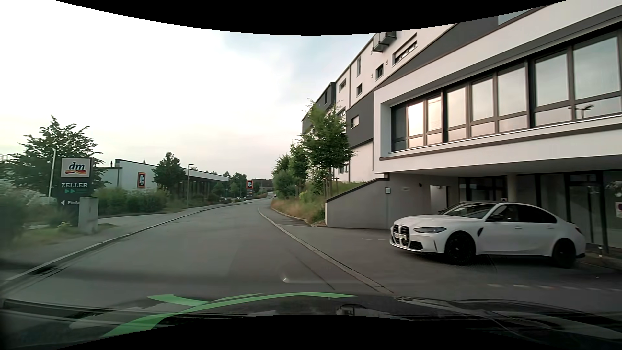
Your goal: Follow the waypoints while adhering to traffic rules and regulations
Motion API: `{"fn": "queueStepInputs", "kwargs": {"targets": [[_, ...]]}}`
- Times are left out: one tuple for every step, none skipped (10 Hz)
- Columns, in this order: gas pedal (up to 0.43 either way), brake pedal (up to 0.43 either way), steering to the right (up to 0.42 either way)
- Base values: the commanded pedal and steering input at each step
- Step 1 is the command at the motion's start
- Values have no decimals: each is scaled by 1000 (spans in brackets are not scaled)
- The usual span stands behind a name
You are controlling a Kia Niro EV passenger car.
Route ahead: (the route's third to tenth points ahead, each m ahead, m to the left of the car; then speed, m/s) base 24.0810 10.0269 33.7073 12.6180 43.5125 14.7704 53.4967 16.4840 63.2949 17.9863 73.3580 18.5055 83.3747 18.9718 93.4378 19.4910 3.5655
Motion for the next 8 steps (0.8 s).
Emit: {"fn": "queueStepInputs", "kwargs": {"targets": [[169,0,-416],[169,0,-373],[169,0,-331],[169,0,-301],[169,0,-261],[169,0,-228],[169,0,-203],[169,0,-179]]}}
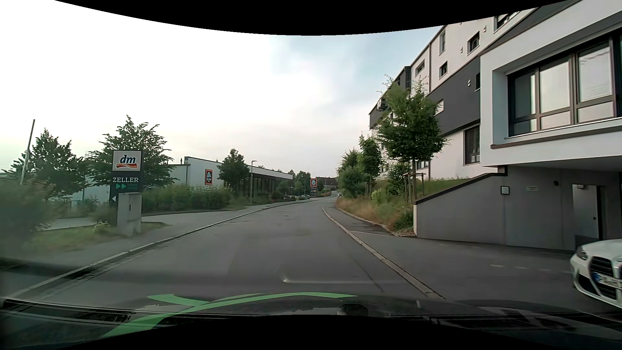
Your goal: Follow the waypoints while adhering to traffic rules and regulations
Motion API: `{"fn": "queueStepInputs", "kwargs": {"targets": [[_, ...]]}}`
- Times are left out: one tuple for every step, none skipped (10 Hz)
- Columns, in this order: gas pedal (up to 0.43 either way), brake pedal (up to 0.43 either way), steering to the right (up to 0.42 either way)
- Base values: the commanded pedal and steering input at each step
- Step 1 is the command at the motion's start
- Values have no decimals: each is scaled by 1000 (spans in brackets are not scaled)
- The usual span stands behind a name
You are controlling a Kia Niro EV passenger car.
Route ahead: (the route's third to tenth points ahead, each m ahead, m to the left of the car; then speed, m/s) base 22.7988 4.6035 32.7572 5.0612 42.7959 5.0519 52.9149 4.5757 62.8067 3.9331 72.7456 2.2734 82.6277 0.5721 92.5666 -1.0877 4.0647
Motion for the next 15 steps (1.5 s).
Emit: {"fn": "queueStepInputs", "kwargs": {"targets": [[169,0,-151],[169,0,-129],[169,0,-105],[169,0,-75],[169,0,-50],[169,0,-35],[169,0,-16],[169,0,-3],[169,0,-2],[169,0,-3],[169,0,-4],[169,0,-3],[169,0,-3],[169,0,-4],[169,0,-4]]}}
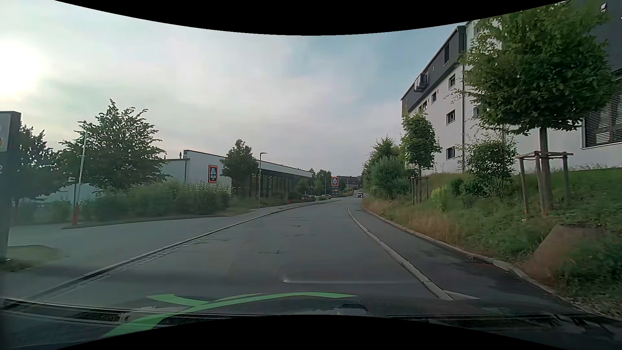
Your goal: Follow the waypoints while adhering to traffic rules and regulations
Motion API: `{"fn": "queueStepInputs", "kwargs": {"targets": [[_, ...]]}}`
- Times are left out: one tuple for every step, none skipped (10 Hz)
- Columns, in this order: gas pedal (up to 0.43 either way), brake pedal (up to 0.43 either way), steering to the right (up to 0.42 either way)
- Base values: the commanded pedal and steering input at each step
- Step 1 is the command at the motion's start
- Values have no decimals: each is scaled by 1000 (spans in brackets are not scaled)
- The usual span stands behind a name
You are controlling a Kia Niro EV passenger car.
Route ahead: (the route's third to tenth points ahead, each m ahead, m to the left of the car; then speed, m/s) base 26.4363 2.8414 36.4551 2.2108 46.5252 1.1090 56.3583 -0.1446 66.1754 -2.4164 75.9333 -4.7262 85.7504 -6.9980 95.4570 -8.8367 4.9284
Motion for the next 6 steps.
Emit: {"fn": "queueStepInputs", "kwargs": {"targets": [[169,0,-5],[169,0,-6],[169,0,-6],[169,0,-8],[169,0,-10],[169,0,-12]]}}
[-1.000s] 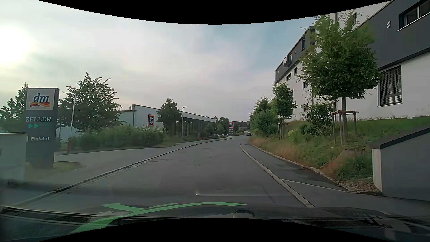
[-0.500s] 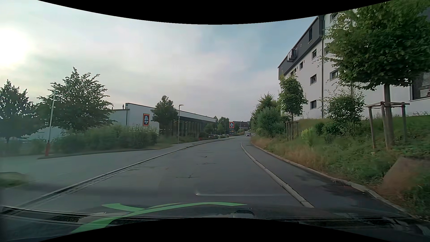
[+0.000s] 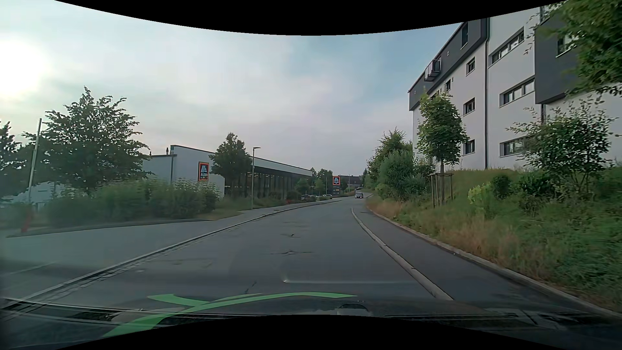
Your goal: Follow the waypoints while adhering to traffic rules and regulations
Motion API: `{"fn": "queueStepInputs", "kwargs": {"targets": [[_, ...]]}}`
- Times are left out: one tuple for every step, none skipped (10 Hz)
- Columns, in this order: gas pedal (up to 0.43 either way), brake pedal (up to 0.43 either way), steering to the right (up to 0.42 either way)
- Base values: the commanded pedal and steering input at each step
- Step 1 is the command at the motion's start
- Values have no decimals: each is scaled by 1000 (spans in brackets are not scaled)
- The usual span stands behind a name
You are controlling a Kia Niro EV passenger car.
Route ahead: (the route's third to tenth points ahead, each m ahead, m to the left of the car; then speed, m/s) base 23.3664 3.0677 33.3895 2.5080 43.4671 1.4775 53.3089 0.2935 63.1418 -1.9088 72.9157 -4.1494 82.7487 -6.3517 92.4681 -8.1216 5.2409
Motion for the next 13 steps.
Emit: {"fn": "queueStepInputs", "kwargs": {"targets": [[169,0,-13],[169,0,-7],[169,0,-3],[169,0,-2],[169,0,-2],[169,0,0],[169,0,4],[169,0,6],[157,0,6],[157,0,6],[150,0,8],[150,0,11],[150,0,13]]}}
